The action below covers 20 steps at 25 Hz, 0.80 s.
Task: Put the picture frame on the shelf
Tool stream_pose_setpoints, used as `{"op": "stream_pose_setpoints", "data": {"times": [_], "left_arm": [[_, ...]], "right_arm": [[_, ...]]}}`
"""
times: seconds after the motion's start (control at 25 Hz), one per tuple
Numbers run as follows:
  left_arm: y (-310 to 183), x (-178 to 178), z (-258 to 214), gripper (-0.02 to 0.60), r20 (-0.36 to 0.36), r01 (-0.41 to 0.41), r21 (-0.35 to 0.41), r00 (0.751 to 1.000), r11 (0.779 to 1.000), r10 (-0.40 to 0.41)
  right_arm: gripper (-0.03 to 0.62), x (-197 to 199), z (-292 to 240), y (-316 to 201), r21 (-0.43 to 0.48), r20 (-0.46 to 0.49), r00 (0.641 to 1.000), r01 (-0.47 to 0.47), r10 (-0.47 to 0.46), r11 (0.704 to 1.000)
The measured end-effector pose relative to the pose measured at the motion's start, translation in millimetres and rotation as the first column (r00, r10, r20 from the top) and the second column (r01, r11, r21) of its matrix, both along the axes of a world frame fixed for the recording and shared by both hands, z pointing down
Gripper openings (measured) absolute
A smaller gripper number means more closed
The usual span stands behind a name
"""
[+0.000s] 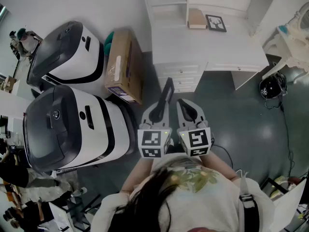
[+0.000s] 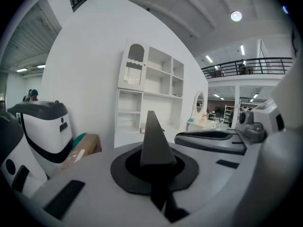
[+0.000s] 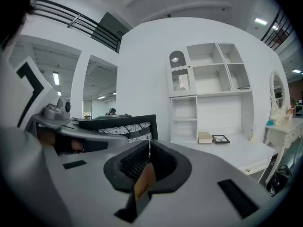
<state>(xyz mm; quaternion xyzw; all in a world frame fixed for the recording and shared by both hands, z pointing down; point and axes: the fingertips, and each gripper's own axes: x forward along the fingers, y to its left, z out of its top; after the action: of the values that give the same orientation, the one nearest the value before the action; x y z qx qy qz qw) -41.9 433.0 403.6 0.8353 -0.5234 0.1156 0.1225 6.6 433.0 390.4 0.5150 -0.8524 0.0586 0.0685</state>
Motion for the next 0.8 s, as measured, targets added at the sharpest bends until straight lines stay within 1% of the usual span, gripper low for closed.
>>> {"op": "stream_pose_setpoints", "data": {"times": [0.24, 0.44, 0.64, 0.8], "left_arm": [[0.2, 7.0, -2.2, 0.035, 0.003, 0.000, 0.007, 1.000, 1.000, 0.000], [-1.7, 15.1, -7.7, 0.035, 0.010, 0.013, 0.015, 1.000, 1.000, -0.013], [-0.5, 25.4, -8.2, 0.035, 0.033, 0.034, 0.028, 0.999, 0.999, -0.035], [5.9, 32.9, -0.4, 0.035, 0.047, 0.066, 0.025, 0.997, 0.998, -0.067]], "right_arm": [[0.035, 6.6, -4.5, 0.2, 0.016, 0.028, 1.000, -0.002, 0.002, 1.000], [0.035, 14.6, -5.9, 2.1, 0.025, 0.022, 1.000, 0.013, -0.014, 1.000], [0.035, 24.2, -0.7, 1.9, 0.019, 0.027, 0.999, 0.036, -0.036, 0.999], [0.035, 32.8, 6.6, 4.0, 0.016, 0.029, 0.998, 0.051, -0.051, 0.999]]}}
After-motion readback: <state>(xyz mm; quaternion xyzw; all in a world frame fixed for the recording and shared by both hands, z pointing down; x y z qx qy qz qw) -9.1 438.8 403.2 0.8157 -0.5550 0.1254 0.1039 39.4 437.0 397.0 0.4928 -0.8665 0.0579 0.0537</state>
